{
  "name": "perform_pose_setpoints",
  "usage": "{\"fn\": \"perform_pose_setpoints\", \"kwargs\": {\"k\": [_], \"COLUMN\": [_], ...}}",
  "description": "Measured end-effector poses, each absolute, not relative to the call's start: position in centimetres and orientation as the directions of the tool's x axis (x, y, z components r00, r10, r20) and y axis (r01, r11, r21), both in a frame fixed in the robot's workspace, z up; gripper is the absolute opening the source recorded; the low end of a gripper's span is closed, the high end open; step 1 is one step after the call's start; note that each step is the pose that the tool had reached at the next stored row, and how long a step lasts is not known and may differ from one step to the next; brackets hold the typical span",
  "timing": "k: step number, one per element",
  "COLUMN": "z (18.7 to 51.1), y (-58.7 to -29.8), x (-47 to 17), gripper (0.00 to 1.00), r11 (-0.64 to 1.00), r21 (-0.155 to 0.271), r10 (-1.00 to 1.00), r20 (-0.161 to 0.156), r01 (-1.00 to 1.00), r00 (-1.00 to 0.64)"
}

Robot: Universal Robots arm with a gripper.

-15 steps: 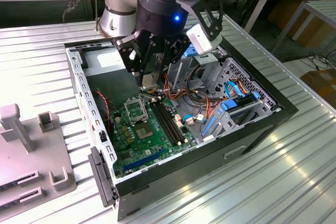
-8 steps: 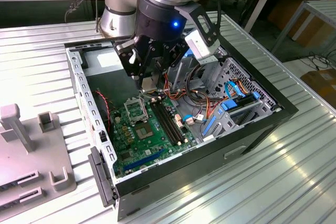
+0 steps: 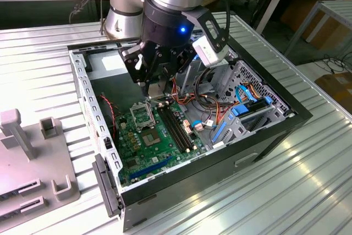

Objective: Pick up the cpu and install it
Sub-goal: 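Place the cpu into insertion slot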

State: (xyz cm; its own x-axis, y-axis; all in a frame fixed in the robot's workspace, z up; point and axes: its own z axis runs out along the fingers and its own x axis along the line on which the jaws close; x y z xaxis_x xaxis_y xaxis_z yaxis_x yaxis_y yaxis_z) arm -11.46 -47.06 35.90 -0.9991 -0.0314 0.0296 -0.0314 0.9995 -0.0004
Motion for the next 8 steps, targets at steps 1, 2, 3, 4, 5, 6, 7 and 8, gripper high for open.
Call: {"fn": "perform_pose_setpoints", "kwargs": {"k": [1,2,3,4,5,6,7,8], "z": [35.72,35.61,35.54,35.41,35.35,35.28,35.27,35.24], "y": [-47.06,-47.06,-47.06,-47.06,-47.06,-47.06,-47.06,-47.06], "x": [-11.46,-11.45,-11.46,-11.46,-11.46,-11.46,-11.46,-11.45], "gripper": [0.44,0.44,0.44,0.44,0.44,0.44,0.44,0.44], "r11": [1.0,1.0,1.0,1.0,1.0,1.0,1.0,1.0], "r21": [0.0,0.0,0.0,0.0,0.0,-0.001,-0.001,0.0], "r10": [-0.031,-0.031,-0.031,-0.031,-0.031,-0.031,-0.031,-0.031], "r20": [0.03,0.03,0.03,0.03,0.03,0.03,0.03,0.03], "r01": [-0.031,-0.031,-0.031,-0.031,-0.031,-0.031,-0.031,-0.031], "r00": [-0.999,-0.999,-0.999,-0.999,-0.999,-0.999,-0.999,-0.999]}}
